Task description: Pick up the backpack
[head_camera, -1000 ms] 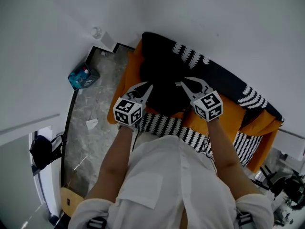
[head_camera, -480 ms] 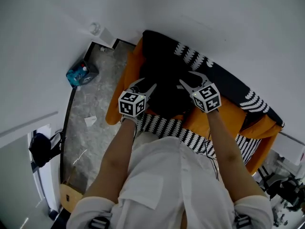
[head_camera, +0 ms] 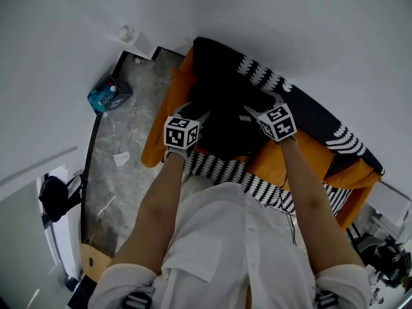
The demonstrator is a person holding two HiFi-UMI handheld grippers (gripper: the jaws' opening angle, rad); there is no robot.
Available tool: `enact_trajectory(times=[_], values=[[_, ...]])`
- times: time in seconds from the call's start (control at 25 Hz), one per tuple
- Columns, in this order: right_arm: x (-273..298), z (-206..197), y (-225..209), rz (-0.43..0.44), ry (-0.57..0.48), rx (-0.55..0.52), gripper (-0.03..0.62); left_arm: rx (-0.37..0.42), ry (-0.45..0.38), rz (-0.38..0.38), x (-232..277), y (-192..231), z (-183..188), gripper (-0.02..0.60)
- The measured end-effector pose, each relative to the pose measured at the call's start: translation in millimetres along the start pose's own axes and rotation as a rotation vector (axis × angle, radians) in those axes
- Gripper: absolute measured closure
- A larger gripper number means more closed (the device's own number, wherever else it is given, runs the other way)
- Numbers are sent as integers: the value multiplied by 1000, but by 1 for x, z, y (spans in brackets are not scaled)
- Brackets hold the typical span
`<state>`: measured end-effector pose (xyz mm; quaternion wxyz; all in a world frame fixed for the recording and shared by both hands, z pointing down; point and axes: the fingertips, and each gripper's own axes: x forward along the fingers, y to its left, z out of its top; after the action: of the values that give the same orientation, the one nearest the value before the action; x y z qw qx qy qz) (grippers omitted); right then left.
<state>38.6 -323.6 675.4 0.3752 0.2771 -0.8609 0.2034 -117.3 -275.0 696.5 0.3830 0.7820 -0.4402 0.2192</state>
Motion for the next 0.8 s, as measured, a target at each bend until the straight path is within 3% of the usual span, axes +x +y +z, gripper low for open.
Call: enact_trajectory(times=[0.48, 0.8], values=[[40, -17, -3, 67, 122, -8, 290, -14, 85, 32, 15, 13, -22, 313], [47, -27, 3, 103, 172, -52, 304, -44, 117, 3, 26, 13, -34, 313]])
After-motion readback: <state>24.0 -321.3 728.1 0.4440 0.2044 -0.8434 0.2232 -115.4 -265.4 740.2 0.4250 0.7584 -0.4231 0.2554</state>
